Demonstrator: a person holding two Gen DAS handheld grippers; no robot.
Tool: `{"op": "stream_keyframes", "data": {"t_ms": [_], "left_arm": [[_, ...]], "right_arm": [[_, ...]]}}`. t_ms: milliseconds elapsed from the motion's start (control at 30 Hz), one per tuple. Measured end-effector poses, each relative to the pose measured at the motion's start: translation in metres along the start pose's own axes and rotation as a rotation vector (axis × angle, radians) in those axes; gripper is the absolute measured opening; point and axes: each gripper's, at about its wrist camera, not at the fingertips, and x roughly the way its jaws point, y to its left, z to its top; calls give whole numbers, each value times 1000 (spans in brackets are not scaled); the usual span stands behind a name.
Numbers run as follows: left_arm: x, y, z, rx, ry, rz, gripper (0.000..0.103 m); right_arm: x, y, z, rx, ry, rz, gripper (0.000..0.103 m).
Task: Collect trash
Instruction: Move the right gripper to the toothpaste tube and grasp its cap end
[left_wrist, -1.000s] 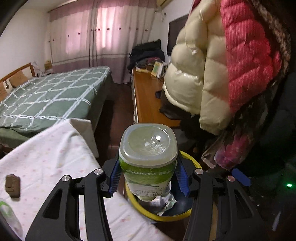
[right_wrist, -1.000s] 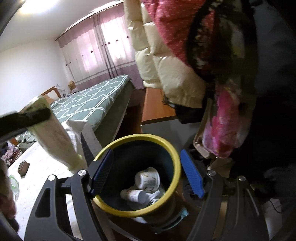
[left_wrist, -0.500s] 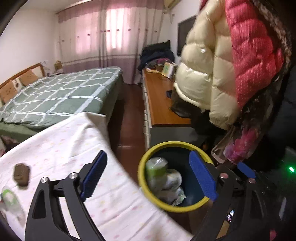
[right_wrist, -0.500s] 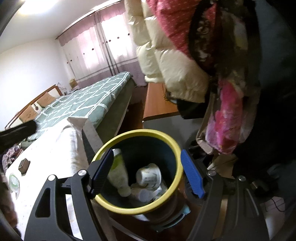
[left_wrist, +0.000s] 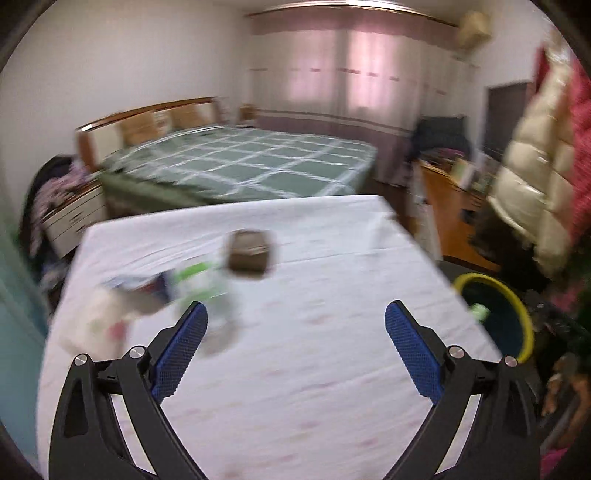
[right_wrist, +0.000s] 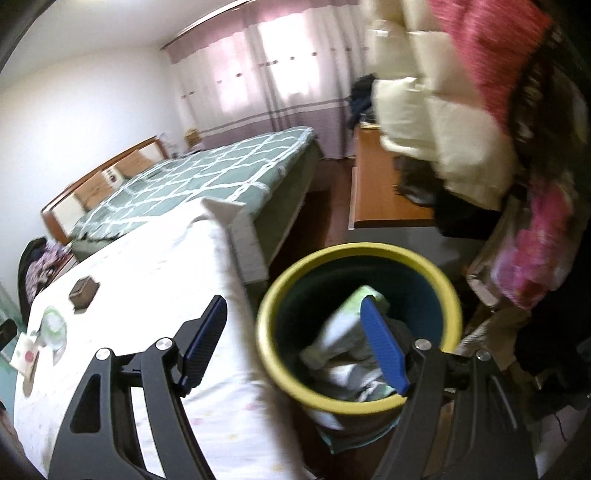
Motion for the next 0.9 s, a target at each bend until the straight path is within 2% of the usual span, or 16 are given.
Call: {"op": "stream_keyframes", "data": {"t_ms": [100,300,500,700,900], "left_arm": [[-11,53,-13,-74,-3,87,95],[-27,136,-42,-174,2,233,96],[-33,196,-69,-253,22,322,96],[-28,222,-84,-312,37,381,96],[-23,236,-92,-374,54,374,96]], "right_arm": [[4,28,0,-36,21,48,71],[10,97,-2,-134,47,144,71],[15,171,-2,-245,85,256,71],[22,256,-10,-364,157,401,71],[32,343,-25,-487,221,516,70]]}}
